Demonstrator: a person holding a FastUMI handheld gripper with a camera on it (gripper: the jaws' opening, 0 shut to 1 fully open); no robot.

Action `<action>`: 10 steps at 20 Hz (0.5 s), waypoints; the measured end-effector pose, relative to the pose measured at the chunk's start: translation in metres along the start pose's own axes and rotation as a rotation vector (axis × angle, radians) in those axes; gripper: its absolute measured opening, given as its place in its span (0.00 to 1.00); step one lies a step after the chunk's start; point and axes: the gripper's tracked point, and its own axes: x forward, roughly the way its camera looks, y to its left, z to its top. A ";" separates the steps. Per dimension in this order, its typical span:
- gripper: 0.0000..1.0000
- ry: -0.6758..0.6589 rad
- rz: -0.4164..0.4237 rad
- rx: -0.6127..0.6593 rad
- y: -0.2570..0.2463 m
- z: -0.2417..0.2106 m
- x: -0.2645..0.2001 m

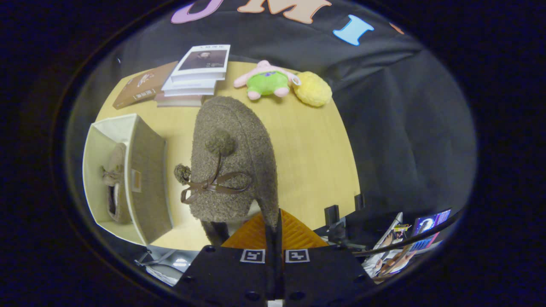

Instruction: Open the storage box then place both shoes into the box .Put the left shoe in first, then the right shoe, with the right side of both shoes facing outward in a uniform manner.

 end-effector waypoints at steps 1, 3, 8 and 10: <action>0.04 -0.012 -0.012 -0.003 0.005 0.003 -0.015; 0.04 -0.042 -0.023 -0.006 0.018 0.013 -0.042; 0.03 -0.099 0.026 0.000 0.075 0.030 -0.092; 0.03 -0.101 0.038 -0.006 0.095 0.032 -0.106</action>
